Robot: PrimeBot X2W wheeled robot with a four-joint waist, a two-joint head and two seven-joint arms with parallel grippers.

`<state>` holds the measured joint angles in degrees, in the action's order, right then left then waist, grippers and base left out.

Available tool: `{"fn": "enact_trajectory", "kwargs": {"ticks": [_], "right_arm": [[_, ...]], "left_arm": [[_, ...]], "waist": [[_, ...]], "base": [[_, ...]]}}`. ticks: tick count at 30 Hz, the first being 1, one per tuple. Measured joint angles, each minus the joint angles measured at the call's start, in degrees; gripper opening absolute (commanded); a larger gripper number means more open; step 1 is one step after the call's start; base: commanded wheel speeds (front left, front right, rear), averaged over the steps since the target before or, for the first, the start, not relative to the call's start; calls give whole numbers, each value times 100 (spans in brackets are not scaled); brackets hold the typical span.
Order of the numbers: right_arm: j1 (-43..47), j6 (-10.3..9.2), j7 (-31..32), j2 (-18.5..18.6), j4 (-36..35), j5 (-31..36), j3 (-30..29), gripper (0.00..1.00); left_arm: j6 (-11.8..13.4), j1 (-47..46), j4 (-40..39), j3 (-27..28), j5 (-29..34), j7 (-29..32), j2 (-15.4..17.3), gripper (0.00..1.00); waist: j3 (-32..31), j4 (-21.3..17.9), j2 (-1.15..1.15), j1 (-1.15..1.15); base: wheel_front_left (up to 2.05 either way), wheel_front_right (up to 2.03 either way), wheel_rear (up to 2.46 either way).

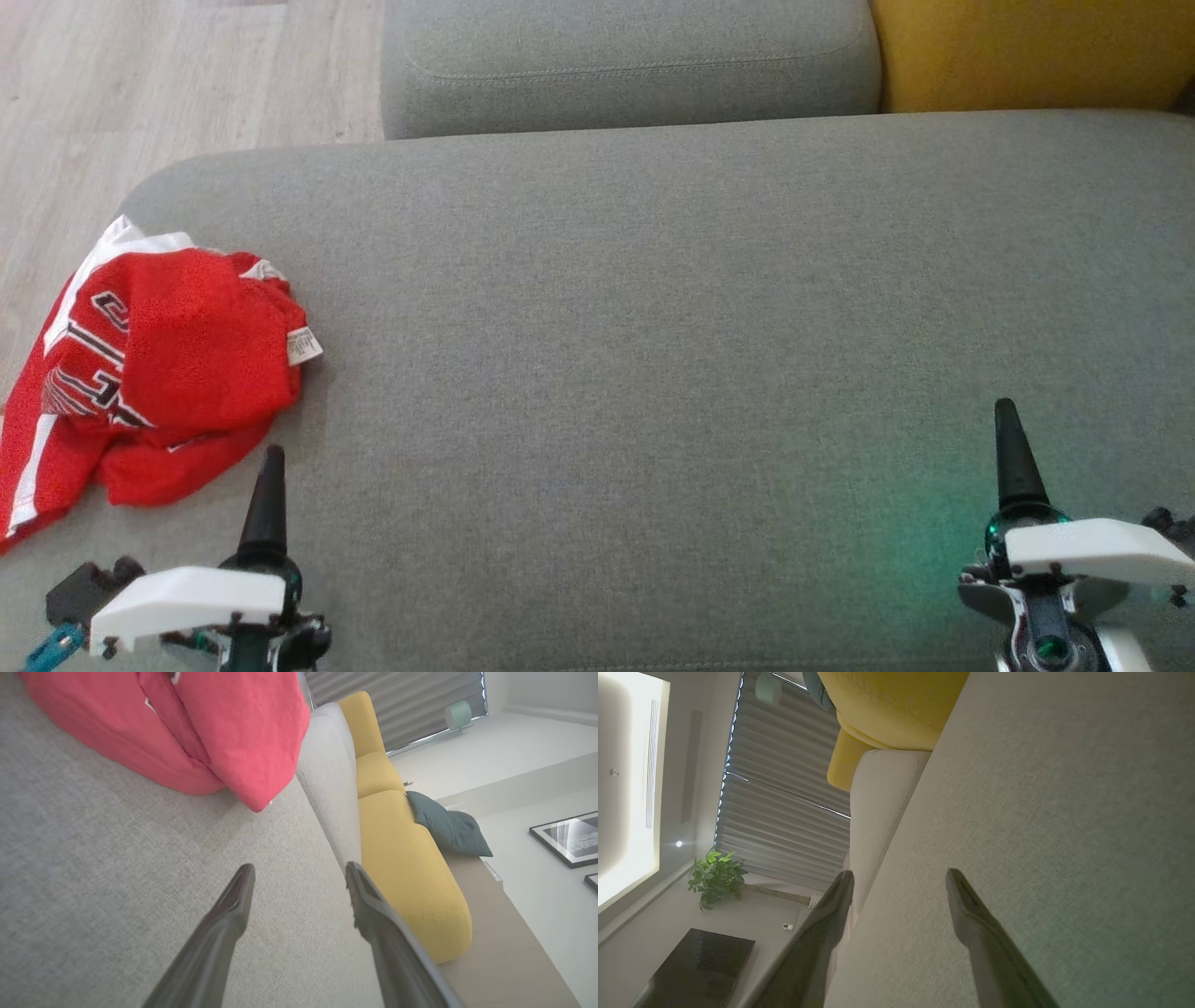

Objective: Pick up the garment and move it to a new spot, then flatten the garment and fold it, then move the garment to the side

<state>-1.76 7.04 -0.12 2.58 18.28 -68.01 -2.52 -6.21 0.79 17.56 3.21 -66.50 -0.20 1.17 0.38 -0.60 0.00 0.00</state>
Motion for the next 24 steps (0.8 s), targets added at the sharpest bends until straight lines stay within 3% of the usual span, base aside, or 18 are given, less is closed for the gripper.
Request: {"fn": "enact_trajectory", "kwargs": {"ticks": [24], "right_arm": [[-1, 0, -404, 16, -205, 1855, 218, 100]], "left_arm": [[230, -1, -258, -104, 2027, -402, 10, 100]], "waist": [[-18, -76, 0, 0]], "base": [[0, 0, 0]]}}
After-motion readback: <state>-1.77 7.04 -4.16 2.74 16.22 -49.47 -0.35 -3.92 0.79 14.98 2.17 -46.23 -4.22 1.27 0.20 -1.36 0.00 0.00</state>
